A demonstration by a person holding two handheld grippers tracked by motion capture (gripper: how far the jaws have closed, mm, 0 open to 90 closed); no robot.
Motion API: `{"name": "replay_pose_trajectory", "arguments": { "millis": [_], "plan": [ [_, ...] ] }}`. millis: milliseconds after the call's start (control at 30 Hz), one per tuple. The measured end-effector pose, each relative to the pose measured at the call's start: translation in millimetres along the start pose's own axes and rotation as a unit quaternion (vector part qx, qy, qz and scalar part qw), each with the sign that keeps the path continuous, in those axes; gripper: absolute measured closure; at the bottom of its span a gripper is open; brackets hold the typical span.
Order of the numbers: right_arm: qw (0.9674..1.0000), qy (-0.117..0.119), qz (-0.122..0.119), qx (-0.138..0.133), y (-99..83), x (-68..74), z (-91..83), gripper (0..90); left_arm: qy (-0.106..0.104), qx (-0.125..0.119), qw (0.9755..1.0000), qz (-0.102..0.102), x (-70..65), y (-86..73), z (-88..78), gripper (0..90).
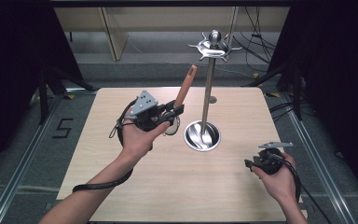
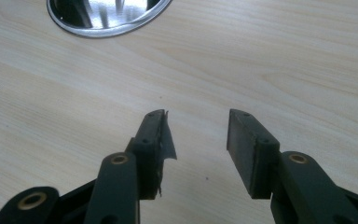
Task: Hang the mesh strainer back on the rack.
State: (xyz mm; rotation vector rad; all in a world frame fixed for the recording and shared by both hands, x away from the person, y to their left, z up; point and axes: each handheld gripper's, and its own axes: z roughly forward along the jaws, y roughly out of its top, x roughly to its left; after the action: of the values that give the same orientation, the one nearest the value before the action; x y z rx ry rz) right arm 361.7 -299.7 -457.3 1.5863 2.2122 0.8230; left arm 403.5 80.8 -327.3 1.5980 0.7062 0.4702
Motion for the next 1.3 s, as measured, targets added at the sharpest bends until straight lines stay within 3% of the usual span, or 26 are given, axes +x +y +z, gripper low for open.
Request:
{"name": "replay_pose_trajectory", "arguments": {
  "millis": [133, 600, 933, 1300],
  "plan": [
    [1.0, 0.007, -0.001, -0.002, 0.0, -0.7, 0.9, 57.8, -0.001, -0.007, 1.0, -0.001, -2.0, 2.8, -0.1, 68.6],
    [1.0, 0.0, -0.001, 0.0, 0.1, 0.0, 0.2, 57.9, 0.01, -0.029, 0.9994, 0.014, -5.9, 10.4, 1.9, 68.6],
    [1.0, 0.007, -0.002, -0.002, 0.0, -0.6, 0.9, 58.0, 0.015, -0.035, 0.9991, 0.017, -8.3, 13.3, 5.6, 68.5],
    [1.0, -0.001, -0.002, 0.001, 0.0, 0.1, 0.0, 58.1, 0.021, -0.037, 0.9989, 0.019, -8.8, 16.3, 9.5, 68.5]
  ]
}}
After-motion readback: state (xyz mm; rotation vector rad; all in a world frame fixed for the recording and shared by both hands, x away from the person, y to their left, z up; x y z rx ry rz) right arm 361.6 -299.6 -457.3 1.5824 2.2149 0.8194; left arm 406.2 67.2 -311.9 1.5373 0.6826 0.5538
